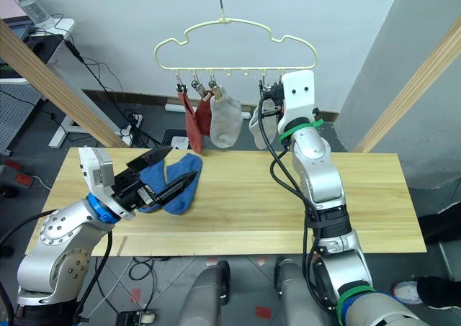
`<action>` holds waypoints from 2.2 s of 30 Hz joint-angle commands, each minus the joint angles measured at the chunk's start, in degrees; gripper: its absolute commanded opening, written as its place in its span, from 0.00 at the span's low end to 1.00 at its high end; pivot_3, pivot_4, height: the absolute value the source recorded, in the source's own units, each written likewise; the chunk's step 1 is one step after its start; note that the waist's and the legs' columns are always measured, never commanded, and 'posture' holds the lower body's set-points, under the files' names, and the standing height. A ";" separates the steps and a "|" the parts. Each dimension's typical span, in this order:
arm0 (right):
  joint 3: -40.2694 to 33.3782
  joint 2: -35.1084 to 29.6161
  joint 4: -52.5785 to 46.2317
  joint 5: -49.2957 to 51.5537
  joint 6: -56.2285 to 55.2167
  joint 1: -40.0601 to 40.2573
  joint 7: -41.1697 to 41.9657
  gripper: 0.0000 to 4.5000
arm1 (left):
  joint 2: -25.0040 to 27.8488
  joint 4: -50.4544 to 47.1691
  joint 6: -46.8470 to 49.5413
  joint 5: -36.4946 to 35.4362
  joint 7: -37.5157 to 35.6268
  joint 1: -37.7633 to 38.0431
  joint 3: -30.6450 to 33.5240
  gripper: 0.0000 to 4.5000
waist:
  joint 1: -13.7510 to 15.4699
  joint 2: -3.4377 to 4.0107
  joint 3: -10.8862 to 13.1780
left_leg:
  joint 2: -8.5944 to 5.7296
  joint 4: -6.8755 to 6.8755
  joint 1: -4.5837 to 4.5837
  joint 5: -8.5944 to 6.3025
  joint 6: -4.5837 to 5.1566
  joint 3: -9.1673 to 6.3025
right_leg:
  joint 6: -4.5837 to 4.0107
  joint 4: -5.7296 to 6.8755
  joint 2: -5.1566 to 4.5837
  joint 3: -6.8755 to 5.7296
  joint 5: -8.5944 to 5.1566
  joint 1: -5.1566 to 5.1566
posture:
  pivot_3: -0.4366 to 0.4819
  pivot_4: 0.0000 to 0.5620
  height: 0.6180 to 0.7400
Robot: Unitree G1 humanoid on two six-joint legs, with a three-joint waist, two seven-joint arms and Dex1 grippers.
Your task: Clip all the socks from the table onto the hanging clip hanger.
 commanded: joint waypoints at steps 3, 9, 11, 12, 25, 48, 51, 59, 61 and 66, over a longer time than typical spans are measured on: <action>-1.98 -4.28 -7.06 7.50 8.02 -0.25 8.54 0.01 | 2.42 9.65 -3.98 10.77 1.98 0.88 -2.48 1.00 | -0.04 0.06 0.04 | 0.02 -0.02 0.01 0.00 0.00 -0.01 | -0.04 0.02 0.01 -0.02 -0.02 -0.03 | 0.54 0.63 1.00; -2.30 -7.53 -9.42 11.57 13.69 -0.13 12.64 0.01 | 0.48 27.19 -10.01 22.16 7.23 -7.98 -8.22 1.00 | 0.04 0.11 0.07 | 0.00 -0.03 -0.01 0.00 0.00 -0.01 | -0.06 0.02 0.00 -0.05 -0.04 -0.04 | 0.51 0.63 1.00; -2.47 -7.95 -9.46 12.62 15.13 -0.18 13.36 0.01 | -0.39 34.54 -13.17 24.67 7.77 -12.52 -10.02 1.00 | -0.03 0.11 0.07 | 0.01 -0.03 -0.02 0.00 0.01 0.01 | -0.06 0.00 0.00 -0.03 -0.03 -0.04 | 0.50 0.63 1.00; -2.62 -8.06 -9.55 13.06 15.82 -0.21 13.52 0.01 | -0.71 37.45 -14.60 25.58 7.77 -14.22 -10.70 1.00 | 0.00 0.10 0.07 | -0.01 -0.04 -0.02 0.00 0.01 0.02 | -0.06 0.01 -0.01 -0.02 -0.03 -0.04 | 0.50 0.63 1.00; -2.97 -9.83 -9.91 14.41 17.93 -1.41 13.21 0.01 | -4.81 68.59 -17.95 31.02 5.93 -31.52 -14.40 1.00 | -0.66 0.09 0.06 | -0.02 -0.02 -0.07 -0.01 0.02 0.00 | -0.03 0.01 0.00 -0.07 -0.02 -0.04 | 0.46 0.62 1.00; -6.73 -10.39 -4.18 18.55 22.06 -4.94 13.47 0.01 | -7.88 48.49 -20.00 26.87 -2.44 -23.66 -15.20 0.01 | -1.39 0.09 0.08 | -0.03 0.09 -0.04 -0.01 0.02 -0.02 | -0.02 0.10 -0.03 -0.06 -0.01 0.02 | 0.46 0.67 1.00; -9.55 -9.72 -3.16 22.58 27.71 -6.50 13.29 0.01 | -9.03 39.66 -21.17 23.70 -4.66 -21.55 -14.93 0.01 | -1.32 0.08 0.09 | -0.01 0.07 -0.08 -0.01 0.02 -0.03 | -0.03 0.05 -0.06 -0.07 -0.01 0.01 | 0.46 0.67 1.00; -17.16 -9.59 0.48 31.15 41.52 -11.04 10.80 0.01 | -10.72 28.39 -29.05 21.57 -6.45 -21.03 -15.64 0.01 | -1.45 0.10 0.10 | -0.03 0.06 -0.06 -0.01 0.03 -0.03 | -0.03 0.06 -0.06 -0.04 -0.01 0.03 | 0.45 0.68 1.00; -18.59 -9.59 1.18 32.85 44.08 -12.11 10.41 0.01 | -11.49 28.64 -31.19 22.21 -5.80 -21.96 -16.01 0.01 | -1.45 0.10 0.10 | -0.03 0.06 -0.06 -0.01 0.03 -0.03 | -0.03 0.05 -0.06 -0.04 -0.01 0.02 | 0.45 0.68 1.00; -21.76 -8.30 1.60 36.08 49.16 -13.54 7.89 0.01 | -13.38 31.97 -33.51 24.32 -2.87 -25.19 -16.56 0.01 | -1.44 0.10 0.11 | -0.06 0.07 -0.11 -0.01 0.03 -0.05 | -0.01 0.00 -0.07 -0.06 -0.01 0.02 | 0.45 0.67 1.00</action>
